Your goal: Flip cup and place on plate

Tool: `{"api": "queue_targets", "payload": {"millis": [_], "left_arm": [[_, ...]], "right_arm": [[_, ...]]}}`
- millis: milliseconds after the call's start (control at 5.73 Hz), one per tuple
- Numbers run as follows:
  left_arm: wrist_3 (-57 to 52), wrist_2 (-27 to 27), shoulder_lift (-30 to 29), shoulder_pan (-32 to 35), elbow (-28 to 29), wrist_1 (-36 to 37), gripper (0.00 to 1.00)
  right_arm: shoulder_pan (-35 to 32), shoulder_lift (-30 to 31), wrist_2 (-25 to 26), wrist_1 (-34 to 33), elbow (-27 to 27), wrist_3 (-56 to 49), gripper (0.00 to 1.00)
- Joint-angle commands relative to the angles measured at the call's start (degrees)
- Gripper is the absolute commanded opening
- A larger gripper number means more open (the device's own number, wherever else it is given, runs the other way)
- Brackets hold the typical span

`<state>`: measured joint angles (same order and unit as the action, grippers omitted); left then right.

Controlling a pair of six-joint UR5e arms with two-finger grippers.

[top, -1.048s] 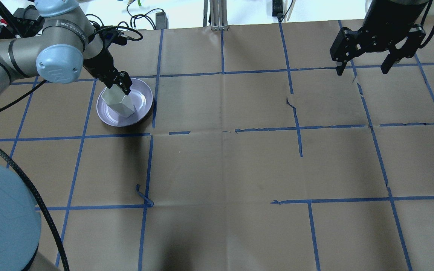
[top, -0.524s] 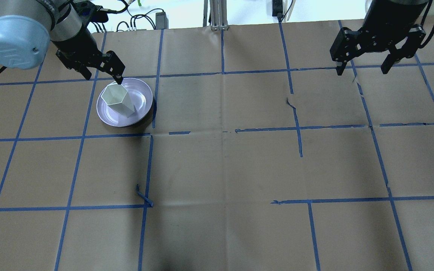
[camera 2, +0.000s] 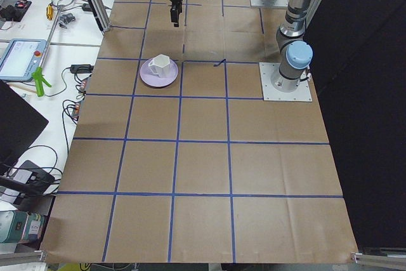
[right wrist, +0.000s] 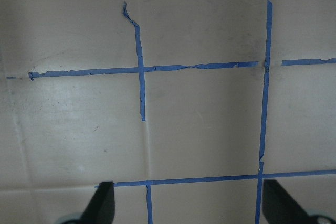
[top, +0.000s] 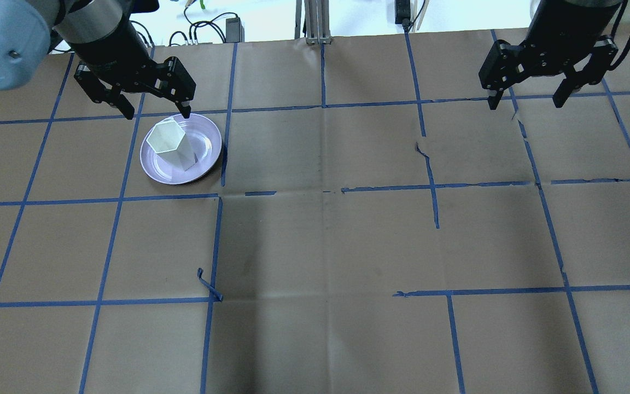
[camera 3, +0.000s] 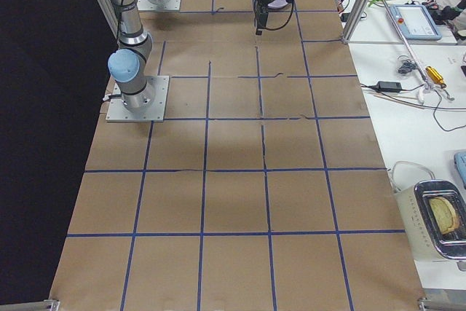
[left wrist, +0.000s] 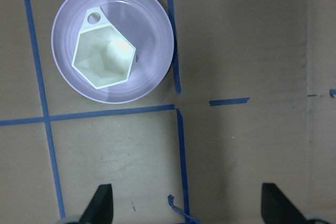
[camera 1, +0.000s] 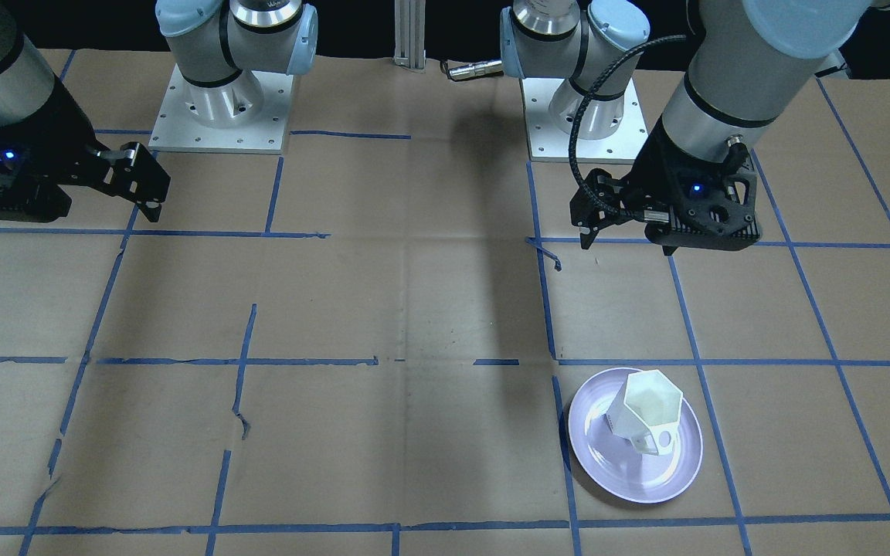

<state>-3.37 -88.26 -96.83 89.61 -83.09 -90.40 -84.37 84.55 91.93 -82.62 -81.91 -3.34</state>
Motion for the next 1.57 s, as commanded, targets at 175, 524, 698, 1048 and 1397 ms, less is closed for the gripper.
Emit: {"api": "queue_targets", "payload": {"millis": [175,524,698,1048,1397], "left_arm": [[0.9,0.2,-0.4,1.2,1.3,-0.2,0.98],[0.9,0.1,0.5,1.2,0.7,-0.1,0.98],[0.7,0.1,0.8,1.2,0.6,-0.1,0.98],[0.6,0.1,1.1,1.1,0.4,-0.1,0.98],[0.6,0.2,1.2,1.1,0.6,0.0,0.98]], "right_arm": [[0.0,0.0,0.0,0.0,0.0,0.0,1.0],[0.0,0.0,0.0,0.0,0.0,0.0,1.0],[0.0,0.0,0.0,0.0,0.0,0.0,1.0],[0.0,0.0,0.0,0.0,0.0,0.0,1.0],[0.0,0.0,0.0,0.0,0.0,0.0,1.0]]}}
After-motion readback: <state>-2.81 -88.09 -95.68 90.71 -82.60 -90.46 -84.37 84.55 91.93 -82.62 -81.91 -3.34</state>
